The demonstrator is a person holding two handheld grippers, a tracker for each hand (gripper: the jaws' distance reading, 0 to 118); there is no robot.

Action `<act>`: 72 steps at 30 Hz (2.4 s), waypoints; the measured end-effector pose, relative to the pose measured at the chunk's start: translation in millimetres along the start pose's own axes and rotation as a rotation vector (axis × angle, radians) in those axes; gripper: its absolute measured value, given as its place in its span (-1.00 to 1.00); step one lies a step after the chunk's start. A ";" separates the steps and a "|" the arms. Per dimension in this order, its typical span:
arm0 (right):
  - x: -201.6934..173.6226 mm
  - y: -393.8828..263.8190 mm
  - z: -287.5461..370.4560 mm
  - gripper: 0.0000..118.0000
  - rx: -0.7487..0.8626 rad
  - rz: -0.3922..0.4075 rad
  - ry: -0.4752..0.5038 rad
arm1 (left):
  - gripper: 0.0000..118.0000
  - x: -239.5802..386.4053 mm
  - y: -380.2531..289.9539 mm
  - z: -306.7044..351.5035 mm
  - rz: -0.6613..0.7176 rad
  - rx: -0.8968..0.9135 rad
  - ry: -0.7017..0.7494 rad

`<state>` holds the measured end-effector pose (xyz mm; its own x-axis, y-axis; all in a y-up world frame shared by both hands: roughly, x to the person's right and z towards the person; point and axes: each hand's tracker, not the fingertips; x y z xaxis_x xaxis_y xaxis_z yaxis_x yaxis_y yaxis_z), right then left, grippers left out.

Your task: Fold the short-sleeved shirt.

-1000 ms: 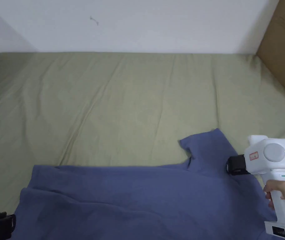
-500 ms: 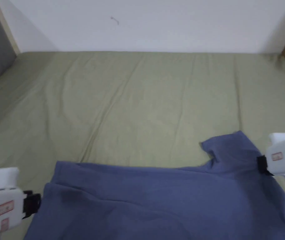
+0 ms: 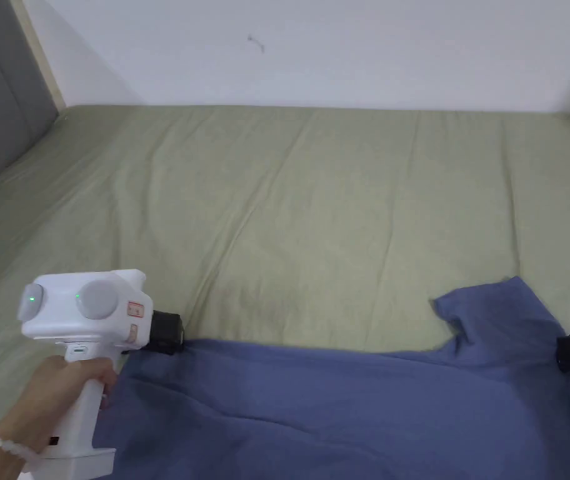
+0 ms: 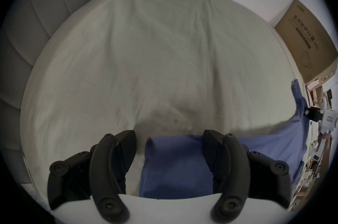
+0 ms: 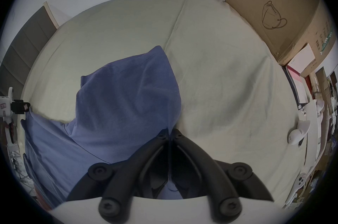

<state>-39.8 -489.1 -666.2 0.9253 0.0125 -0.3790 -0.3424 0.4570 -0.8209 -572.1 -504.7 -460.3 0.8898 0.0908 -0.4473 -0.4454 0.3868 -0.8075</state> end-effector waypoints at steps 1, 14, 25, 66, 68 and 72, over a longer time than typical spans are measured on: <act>-0.2 -0.1 -0.4 -0.99 0.000 -0.001 0.000 | 0.26 2.1 -6.0 -3.4 -0.023 -0.005 0.042; 4.3 -4.3 75.7 -0.99 0.097 -0.004 0.013 | -0.98 6.7 -19.8 112.3 -0.109 0.193 0.000; 21.7 -124.6 215.5 -0.99 0.194 0.006 0.056 | -0.98 -13.6 -156.6 228.6 -0.148 0.295 -0.019; -112.2 -246.8 186.7 -1.00 0.123 0.057 0.174 | 0.77 -103.9 -316.9 141.8 0.579 0.128 -0.400; -112.3 -246.5 183.9 -1.00 0.124 0.046 0.178 | 0.77 -98.2 -310.7 127.0 0.560 0.112 -0.460; -106.9 -248.3 180.0 -1.00 0.091 0.020 0.204 | -0.53 -102.6 -300.5 121.6 0.555 0.082 -0.347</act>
<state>-24.4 -443.8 -345.1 0.8631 -0.1536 -0.4812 -0.3360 0.5368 -0.7740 -517.4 -518.7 -125.0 0.5165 0.5821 -0.6280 -0.8507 0.2647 -0.4542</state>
